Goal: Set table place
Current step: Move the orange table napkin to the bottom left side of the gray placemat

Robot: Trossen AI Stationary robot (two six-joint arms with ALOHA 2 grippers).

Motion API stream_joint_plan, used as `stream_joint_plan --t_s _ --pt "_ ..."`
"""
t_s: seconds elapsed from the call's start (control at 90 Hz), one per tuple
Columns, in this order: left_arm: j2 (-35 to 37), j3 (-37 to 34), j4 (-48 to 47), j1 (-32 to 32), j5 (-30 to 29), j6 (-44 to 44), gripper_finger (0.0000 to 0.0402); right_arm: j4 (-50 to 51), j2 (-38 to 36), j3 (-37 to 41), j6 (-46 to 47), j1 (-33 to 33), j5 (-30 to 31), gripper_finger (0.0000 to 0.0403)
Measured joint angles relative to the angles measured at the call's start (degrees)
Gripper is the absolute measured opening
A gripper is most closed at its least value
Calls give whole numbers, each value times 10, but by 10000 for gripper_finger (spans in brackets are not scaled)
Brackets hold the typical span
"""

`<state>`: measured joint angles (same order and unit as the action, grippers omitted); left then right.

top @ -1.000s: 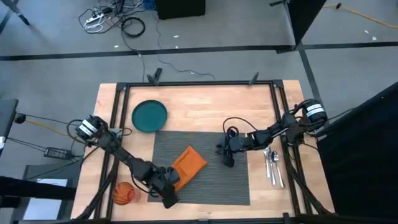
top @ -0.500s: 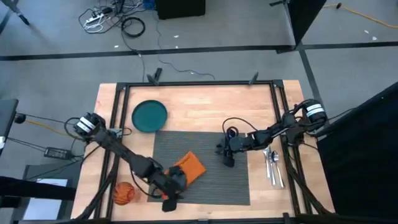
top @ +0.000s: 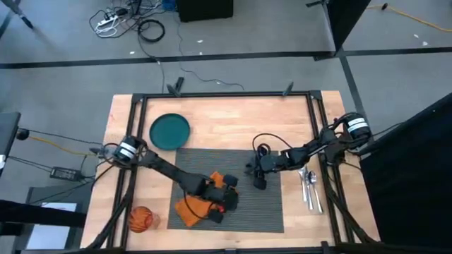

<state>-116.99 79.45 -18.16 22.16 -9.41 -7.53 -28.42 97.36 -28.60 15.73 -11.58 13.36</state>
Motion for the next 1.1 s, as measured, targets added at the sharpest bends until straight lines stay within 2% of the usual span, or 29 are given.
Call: stream_joint_plan --t_s 0.111,0.322,0.578,0.722,0.822,0.978,1.1 --pt "-7 0 -40 -13 -9 10 131 2 0 0 6 0 0 116" --pt "-4 2 -117 -23 -41 84 131 15 -1 -2 6 -10 5 115" --pt "8 1 -232 -22 -104 166 131 19 -1 -2 6 -20 8 114" --pt "10 0 -301 -23 -140 184 131 21 -1 -2 7 -22 8 114" --pt "11 0 -291 -27 -156 185 131 7 0 0 12 -35 7 114" --pt "16 0 -281 -27 -164 184 131 -82 4 -2 54 -70 -16 113" --pt "15 0 -275 -30 -164 182 131 -91 16 -23 73 -99 18 113"
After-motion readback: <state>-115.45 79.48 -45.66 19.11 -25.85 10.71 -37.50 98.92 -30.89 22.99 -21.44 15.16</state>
